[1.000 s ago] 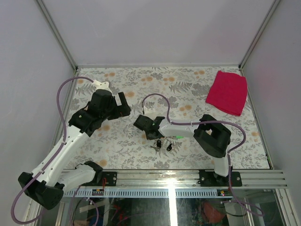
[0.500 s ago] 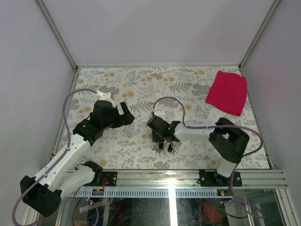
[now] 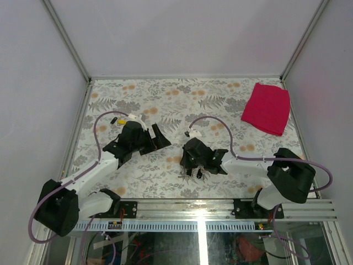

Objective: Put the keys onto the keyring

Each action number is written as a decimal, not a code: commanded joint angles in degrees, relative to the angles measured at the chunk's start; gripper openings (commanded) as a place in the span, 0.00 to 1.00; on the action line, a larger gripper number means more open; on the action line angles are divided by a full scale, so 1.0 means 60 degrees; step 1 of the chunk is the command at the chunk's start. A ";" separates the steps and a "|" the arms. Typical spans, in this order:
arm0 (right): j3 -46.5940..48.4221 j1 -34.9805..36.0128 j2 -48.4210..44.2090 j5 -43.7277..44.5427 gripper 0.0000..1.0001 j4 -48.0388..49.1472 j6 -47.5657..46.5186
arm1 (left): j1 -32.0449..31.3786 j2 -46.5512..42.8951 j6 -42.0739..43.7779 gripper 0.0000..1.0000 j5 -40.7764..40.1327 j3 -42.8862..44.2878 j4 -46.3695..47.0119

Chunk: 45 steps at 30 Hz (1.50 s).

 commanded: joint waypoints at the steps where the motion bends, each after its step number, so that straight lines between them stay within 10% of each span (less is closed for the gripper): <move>1: 0.0178 -0.0064 -0.0692 0.1504 0.05 -0.0697 0.0318 | 0.0053 0.0373 -0.0333 0.92 0.0427 -0.0110 0.1447; 6: 0.0887 -0.0410 -0.0630 0.2665 0.25 -0.2795 0.0422 | 0.0048 0.0774 0.0164 0.88 0.0220 0.0183 0.1023; 16: 0.2772 -0.0724 0.0524 0.2650 0.25 -0.5361 -0.0805 | -0.0119 0.1473 0.1043 0.78 0.0072 0.0306 0.0528; 45: 0.4424 -0.1687 0.2873 -0.1621 0.36 -0.4341 -0.7688 | -0.0436 0.0226 0.1082 0.69 -0.0699 0.0047 -0.0444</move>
